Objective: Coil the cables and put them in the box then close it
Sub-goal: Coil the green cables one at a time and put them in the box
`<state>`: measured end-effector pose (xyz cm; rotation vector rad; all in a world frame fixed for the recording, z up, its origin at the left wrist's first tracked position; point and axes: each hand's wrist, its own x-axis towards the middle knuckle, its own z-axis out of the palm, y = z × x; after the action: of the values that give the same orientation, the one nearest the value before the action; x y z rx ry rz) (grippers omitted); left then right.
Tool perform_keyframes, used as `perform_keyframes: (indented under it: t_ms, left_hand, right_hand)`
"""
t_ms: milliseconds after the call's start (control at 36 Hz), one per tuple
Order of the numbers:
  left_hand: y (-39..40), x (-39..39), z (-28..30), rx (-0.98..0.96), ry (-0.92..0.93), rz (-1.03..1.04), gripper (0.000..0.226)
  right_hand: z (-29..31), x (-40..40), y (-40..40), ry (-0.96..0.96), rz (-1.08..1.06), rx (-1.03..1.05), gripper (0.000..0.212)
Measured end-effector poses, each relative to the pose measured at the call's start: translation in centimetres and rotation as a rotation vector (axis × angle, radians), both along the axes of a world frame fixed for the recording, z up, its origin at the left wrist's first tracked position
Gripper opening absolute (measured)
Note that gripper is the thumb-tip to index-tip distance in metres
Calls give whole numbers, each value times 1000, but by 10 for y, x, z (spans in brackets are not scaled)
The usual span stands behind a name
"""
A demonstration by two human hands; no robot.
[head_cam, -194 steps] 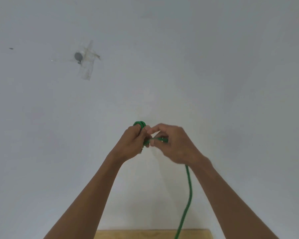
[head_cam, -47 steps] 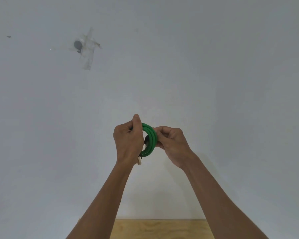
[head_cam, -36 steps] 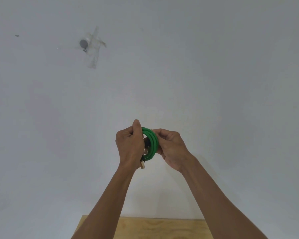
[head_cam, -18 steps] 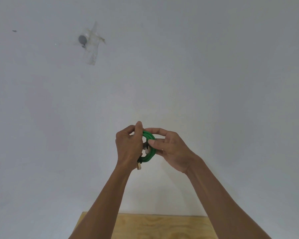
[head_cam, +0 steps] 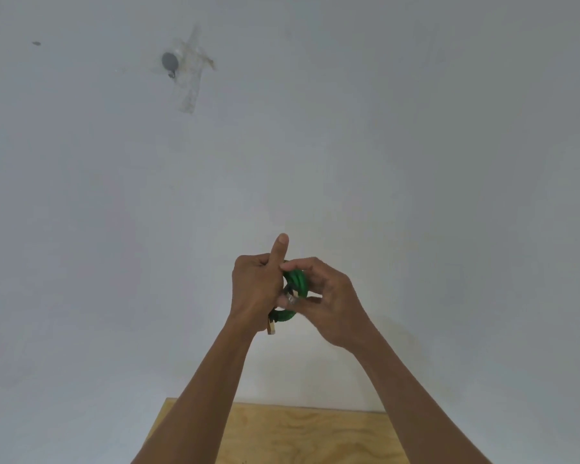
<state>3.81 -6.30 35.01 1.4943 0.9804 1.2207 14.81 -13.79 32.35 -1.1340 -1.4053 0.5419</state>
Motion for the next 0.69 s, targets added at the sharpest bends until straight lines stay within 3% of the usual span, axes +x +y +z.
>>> perform_keyframes:
  t_ms: [111, 222, 417, 583, 694]
  left_hand:
    - [3, -2, -2, 14, 48, 11, 71]
    - [2, -3, 3, 62, 50, 33, 71]
    - [-6, -11, -14, 117, 87, 31, 50]
    - [-3, -24, -38, -133, -67, 155, 51]
    - [-6, -26, -51, -295, -165, 221, 45]
  right_hand:
    - [-12, -7, 4, 34, -185, 97, 18]
    - [-11, -20, 2, 209, -169, 137, 7]
    - [-21, -31, -2, 422, -224, 133, 10]
    - [-60, -43, -2, 340, -347, 61, 17]
    - [-79, -64, -5, 463, -384, 69, 11]
